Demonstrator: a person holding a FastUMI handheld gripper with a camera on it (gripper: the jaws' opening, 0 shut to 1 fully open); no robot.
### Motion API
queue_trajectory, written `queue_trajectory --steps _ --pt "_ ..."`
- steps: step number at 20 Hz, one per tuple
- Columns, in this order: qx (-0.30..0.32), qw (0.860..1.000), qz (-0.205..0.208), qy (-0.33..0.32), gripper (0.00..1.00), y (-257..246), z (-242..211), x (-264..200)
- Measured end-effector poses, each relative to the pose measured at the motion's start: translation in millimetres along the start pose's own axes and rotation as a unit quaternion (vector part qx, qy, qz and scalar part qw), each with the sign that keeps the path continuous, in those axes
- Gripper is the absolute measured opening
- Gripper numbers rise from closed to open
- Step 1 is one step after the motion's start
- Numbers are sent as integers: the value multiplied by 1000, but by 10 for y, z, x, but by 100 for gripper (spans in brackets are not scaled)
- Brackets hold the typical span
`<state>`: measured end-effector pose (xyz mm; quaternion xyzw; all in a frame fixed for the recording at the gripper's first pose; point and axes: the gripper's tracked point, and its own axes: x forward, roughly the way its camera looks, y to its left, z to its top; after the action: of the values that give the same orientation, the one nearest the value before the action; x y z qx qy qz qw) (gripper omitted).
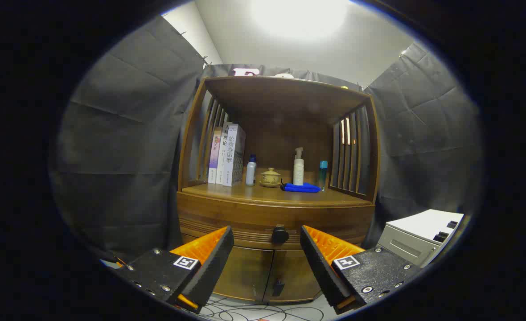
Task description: Pull open the drawer, take out the items inside it, and place them on the countertop above the cabinet.
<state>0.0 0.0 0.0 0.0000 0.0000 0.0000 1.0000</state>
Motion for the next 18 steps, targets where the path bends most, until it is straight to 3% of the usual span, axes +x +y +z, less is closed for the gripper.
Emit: queue_trajectory --steps 6,18 --pt "28 999 -17 -2 95 -156 19 -37" --pt "37 999 -8 -3 94 -269 44 -74"
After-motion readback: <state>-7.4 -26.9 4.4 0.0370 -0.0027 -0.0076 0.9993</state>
